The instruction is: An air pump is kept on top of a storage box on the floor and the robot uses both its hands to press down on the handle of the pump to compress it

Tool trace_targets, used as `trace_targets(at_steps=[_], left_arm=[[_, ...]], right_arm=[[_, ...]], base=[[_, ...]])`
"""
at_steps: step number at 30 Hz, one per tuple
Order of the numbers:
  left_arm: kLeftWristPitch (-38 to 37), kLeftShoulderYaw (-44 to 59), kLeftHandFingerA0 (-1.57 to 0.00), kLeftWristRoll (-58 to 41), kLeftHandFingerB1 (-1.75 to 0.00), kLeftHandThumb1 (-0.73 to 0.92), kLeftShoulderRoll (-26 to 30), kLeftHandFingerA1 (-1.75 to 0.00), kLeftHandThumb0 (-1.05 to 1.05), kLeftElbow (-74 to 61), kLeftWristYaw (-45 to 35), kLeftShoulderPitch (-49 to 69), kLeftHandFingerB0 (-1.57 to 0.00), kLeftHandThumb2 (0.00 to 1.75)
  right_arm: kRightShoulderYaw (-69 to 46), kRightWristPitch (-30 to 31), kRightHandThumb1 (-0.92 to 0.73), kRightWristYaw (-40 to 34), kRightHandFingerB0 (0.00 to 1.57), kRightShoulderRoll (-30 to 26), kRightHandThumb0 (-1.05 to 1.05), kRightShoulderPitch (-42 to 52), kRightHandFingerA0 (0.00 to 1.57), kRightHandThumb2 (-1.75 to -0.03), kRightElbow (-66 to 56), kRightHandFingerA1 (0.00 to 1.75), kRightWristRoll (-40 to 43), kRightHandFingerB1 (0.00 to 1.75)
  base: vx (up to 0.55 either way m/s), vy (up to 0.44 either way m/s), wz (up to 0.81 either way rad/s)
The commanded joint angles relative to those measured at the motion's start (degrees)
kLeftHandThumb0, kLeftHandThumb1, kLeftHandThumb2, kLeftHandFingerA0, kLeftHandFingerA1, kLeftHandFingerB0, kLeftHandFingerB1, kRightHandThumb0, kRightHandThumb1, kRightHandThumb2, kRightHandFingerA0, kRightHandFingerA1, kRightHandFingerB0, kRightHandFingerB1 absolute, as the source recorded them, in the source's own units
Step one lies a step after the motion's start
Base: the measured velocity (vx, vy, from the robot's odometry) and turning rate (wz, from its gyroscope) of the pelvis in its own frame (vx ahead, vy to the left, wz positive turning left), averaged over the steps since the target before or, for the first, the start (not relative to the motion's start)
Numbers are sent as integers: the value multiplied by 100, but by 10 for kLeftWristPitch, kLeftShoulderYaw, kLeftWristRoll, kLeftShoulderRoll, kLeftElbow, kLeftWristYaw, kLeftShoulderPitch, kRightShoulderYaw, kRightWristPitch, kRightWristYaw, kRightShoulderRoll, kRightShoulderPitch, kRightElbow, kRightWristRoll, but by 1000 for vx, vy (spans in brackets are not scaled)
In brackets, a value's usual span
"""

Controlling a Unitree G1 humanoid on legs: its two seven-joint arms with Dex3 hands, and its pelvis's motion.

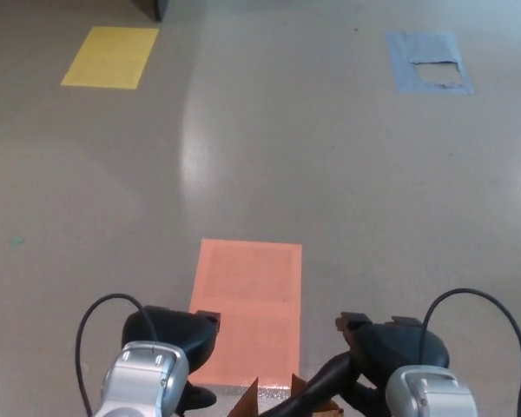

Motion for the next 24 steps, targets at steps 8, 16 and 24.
trace_targets(at_steps=[8,16,24], left_arm=[[-46,19,-2,-35,-49,63,-16,-49,-32,134,100,-35,-1,112],[-58,28,-17,-43,-40,69,-23,-45,-54,211,145,-73,-10,80],[-99,44,-21,-81,-40,66,-24,-45,-52,264,181,-78,-13,77]], right_arm=[[20,-18,-71,-18,0,26,-59,-61,0,-99,119,32,32,34],[22,-22,-73,-37,0,68,-59,-146,0,-102,269,33,50,33],[19,-47,-71,-91,0,107,-61,-193,0,-101,412,37,73,38]], base=[[0,0,0],[0,0,0],[0,0,0]])
